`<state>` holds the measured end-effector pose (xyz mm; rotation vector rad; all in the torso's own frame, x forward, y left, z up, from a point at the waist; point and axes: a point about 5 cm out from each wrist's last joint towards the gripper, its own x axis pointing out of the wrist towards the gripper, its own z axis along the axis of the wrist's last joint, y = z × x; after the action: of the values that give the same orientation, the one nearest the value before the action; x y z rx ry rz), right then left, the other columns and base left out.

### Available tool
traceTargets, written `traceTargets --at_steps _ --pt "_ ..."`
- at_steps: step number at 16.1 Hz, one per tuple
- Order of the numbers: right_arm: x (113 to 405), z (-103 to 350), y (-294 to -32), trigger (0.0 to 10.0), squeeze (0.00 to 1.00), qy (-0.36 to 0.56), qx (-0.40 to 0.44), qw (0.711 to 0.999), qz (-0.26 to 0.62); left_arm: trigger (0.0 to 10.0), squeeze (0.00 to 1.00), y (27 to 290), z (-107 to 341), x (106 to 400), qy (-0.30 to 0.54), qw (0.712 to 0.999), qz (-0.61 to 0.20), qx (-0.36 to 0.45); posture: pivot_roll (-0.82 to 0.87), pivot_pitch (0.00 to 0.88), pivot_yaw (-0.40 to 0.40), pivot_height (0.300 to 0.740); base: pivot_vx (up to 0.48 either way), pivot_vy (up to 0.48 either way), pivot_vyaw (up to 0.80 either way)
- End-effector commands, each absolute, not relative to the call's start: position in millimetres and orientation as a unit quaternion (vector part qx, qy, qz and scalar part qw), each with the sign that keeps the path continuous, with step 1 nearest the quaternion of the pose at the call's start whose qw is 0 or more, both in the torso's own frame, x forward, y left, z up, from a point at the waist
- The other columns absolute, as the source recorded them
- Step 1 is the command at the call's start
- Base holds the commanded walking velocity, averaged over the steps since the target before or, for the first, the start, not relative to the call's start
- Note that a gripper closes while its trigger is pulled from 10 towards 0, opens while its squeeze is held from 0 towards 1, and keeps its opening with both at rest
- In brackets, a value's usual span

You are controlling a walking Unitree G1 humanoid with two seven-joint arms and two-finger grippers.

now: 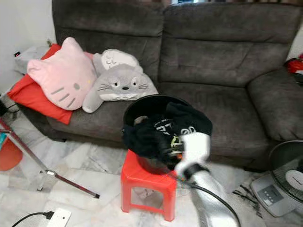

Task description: Hang hanger

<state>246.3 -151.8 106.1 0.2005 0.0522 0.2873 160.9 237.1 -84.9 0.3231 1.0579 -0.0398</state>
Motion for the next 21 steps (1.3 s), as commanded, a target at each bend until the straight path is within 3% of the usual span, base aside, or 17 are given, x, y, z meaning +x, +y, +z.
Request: traceTargets --at_steps 1,2,5,12,21 --pt "236 107 -176 10.0 0.0 0.036 0.12 0.99 0.064 10.0 0.0 239 -85 159 0.508 0.845 -0.022 0.166 -0.15 0.0 0.018 0.74 0.0 0.0 0.0" --pt "225 100 -192 10.0 0.0 0.054 0.154 0.987 0.003 10.0 0.0 239 -85 159 0.508 0.845 -0.021 0.166 -0.16 0.0 0.015 0.74 0.0 0.0 0.0" --pt "221 83 -199 10.0 0.0 0.089 0.172 0.981 -0.02 10.0 0.0 239 -85 160 0.507 0.845 -0.019 0.167 -0.15 0.0 0.014 0.74 0.0 0.0 0.0" --pt "223 46 -204 10.0 0.0 0.16 0.195 0.967 -0.024 10.0 0.0 239 -85 160 0.505 0.846 -0.016 0.168 -0.14 0.0 0.01 0.74 0.0 0.0 0.0" --pt "229 29 -208 10.0 0.0 0.166 0.19 0.968 -0.01 10.0 0.0 239 -85 160 0.503 0.847 -0.015 0.172 -0.14 0.0 0.01 0.74 0.0 0.0 0.0"
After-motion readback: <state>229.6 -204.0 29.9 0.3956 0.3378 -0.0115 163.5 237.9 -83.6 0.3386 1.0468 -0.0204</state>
